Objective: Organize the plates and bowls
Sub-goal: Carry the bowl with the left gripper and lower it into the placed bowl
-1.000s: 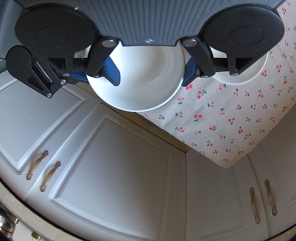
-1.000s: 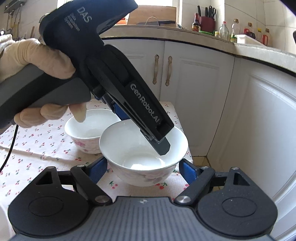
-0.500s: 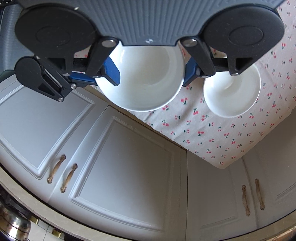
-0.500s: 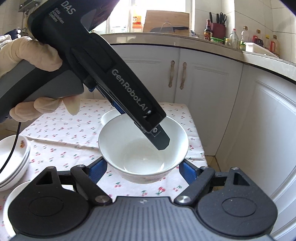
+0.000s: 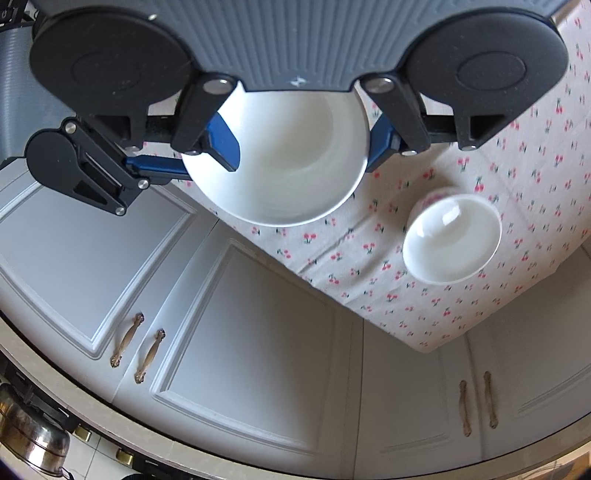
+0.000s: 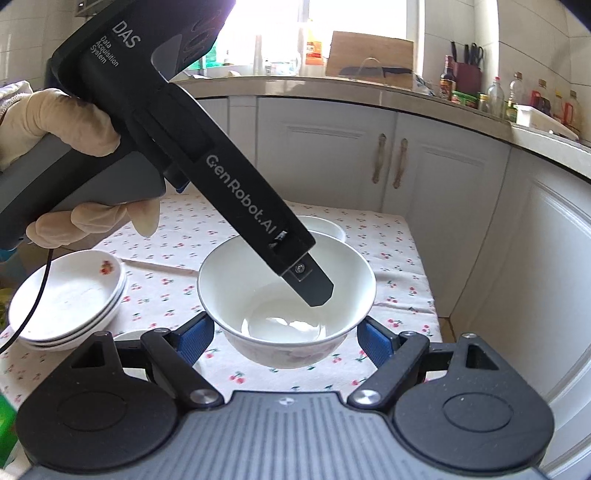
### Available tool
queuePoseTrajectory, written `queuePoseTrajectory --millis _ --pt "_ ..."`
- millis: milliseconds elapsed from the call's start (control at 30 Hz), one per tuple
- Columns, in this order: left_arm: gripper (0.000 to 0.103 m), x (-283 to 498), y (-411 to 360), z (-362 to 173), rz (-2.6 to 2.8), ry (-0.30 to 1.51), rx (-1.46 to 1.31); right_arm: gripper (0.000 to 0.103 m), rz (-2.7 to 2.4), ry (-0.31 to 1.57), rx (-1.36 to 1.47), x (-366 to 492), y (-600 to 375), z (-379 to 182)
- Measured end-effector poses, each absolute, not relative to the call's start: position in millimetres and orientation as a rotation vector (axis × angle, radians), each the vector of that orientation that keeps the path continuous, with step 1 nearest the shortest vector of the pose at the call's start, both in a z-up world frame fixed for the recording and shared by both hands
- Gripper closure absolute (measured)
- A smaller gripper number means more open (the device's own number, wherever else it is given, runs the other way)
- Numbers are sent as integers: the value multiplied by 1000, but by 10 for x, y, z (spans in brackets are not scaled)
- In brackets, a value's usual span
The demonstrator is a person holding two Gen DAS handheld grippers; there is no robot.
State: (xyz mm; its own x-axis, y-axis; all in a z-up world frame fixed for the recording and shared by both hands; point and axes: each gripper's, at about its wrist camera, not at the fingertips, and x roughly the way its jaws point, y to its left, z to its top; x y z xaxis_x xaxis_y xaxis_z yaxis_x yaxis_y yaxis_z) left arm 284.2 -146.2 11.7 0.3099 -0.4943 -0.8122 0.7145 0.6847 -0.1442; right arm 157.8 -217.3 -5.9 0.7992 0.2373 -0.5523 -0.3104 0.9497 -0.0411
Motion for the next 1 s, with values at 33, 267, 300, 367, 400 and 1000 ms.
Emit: queuePoseTrajectory --millis 33,267,300,367,400,1000 --pt "32 2801 -1433 123 -807 965 263 15 303 575 -133 1546 -2158 -48" --pt "32 2543 -1181 139 -761 963 252 15 366 574 -148 1347 -2004 7" --pt "32 2517 -1137 137 -754 966 242 15 376 573 -152 1327 -1980 10" --pt "32 2465 -1055 133 -742 969 226 15 396 576 -161 1292 -1928 12" --pt "32 2438 -1015 132 -735 970 218 15 404 577 -163 1284 -1903 19" --pt "32 2188 -602 -60 -681 996 146 15 504 640 -202 1120 -1577 -156"
